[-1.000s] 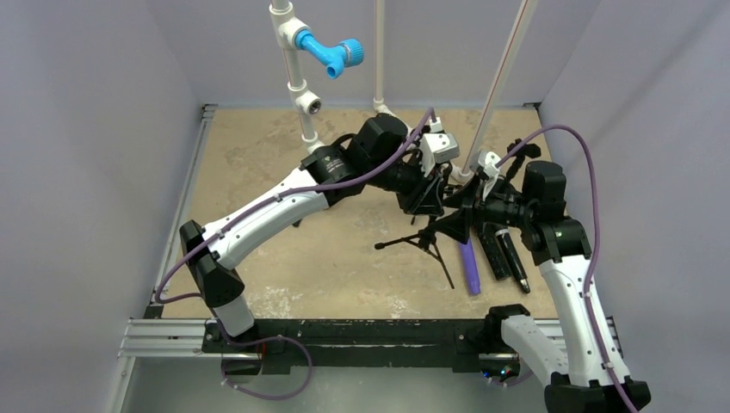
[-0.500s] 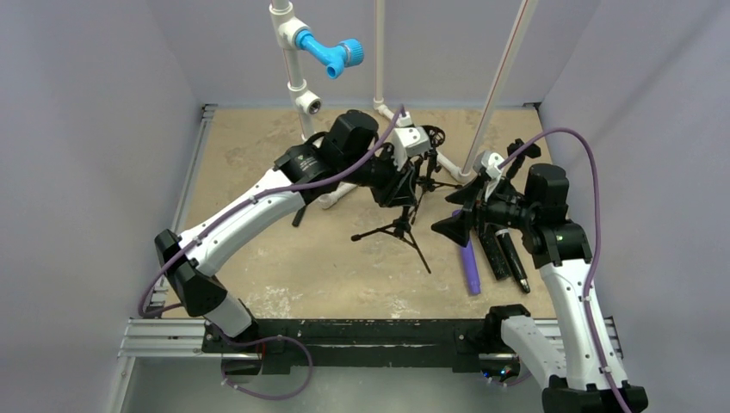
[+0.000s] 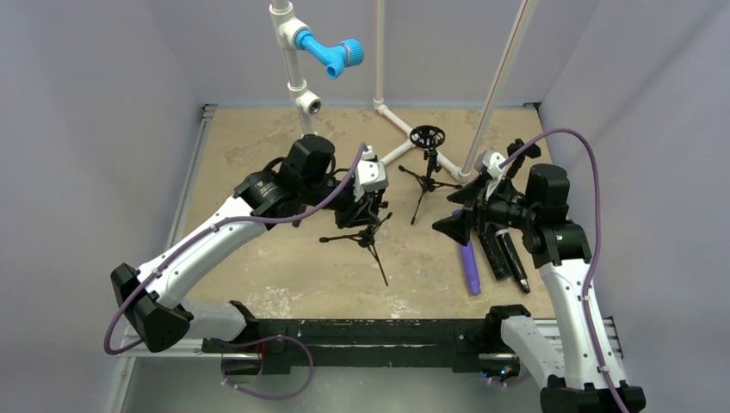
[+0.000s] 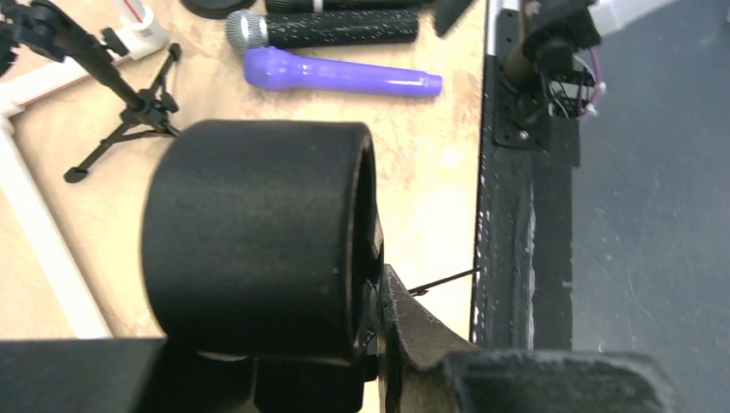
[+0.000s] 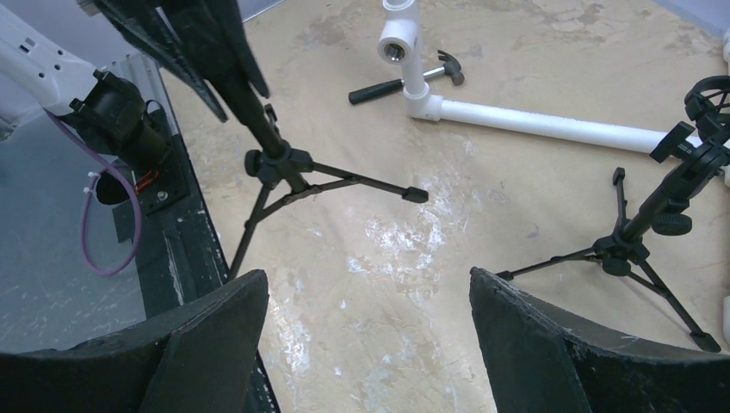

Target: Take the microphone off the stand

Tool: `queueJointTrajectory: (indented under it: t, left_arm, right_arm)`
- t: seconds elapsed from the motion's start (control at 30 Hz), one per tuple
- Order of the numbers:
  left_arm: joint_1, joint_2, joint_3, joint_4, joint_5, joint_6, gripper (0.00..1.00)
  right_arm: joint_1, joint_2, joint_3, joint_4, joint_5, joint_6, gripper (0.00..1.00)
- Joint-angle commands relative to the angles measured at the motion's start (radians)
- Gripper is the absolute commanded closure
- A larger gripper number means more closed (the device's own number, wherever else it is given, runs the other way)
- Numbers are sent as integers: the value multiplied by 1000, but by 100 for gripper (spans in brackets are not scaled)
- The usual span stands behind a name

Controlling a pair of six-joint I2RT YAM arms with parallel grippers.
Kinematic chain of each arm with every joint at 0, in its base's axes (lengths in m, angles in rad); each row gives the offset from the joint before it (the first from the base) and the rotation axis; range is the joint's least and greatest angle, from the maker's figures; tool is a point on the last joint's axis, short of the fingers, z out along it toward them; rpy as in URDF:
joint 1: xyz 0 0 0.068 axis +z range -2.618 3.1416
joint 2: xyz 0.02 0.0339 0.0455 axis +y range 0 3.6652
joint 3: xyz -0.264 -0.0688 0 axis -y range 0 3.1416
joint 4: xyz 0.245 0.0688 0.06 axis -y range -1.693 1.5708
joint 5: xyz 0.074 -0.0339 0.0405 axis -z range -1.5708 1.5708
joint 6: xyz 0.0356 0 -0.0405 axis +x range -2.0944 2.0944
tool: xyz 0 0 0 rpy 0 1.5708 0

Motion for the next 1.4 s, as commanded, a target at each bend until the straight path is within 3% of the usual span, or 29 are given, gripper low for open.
queueJointTrajectory:
  t: [0.0,0.37,0.6,0.77,1.07,1.37]
  left_arm:
    - [28,-110,-44,-3,100,138,100]
    - [216,-328,-323,-18,41,159,100]
    - [434,-483,-483,47,2,99,100]
    - [578,-553,-545,120,-109,43,100]
    - [797,-408,-478,295,-330,-86,100]
    - [850,-175,-358,504,-452,-177,100]
  right_arm:
    - [-7,-9,-8,40,-4,14,15]
    - [-7,2,-13,58,-10,21,15]
    - [-8,12,-10,68,-18,31,15]
    - [-8,19,-12,87,-26,45,15]
    - [-8,7,-11,97,-23,57,14]
    - [-8,-7,-10,90,-17,54,14]
